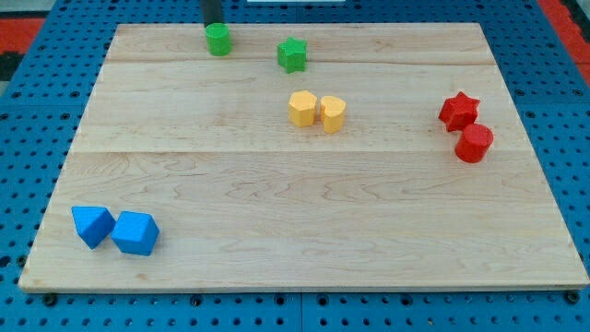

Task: Slide green circle left a bit

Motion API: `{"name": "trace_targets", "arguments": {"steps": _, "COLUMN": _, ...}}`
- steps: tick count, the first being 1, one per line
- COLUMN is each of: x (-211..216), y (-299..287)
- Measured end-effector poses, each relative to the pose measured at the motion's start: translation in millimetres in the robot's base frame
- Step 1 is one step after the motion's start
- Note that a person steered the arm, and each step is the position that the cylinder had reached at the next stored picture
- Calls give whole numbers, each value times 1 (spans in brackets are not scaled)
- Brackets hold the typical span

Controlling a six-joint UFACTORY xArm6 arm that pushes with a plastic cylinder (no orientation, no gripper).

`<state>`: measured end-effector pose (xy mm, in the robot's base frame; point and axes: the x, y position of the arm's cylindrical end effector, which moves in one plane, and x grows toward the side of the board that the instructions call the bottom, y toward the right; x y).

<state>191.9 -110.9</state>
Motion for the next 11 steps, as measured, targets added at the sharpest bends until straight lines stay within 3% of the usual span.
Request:
{"name": "trace_targets", "arguments": {"steps": 3, "x": 0, "y": 24}}
{"name": "trace_targets", "arguments": {"steps": 4, "x": 1, "y": 61}}
{"name": "trace_targets", "arguments": {"steps": 5, "x": 1, "y": 61}}
{"name": "trace_targets", "arguments": {"steps": 6, "x": 30, "y": 58}}
{"name": "trace_targets", "arguments": {"steps": 11, "x": 20, "y": 58}}
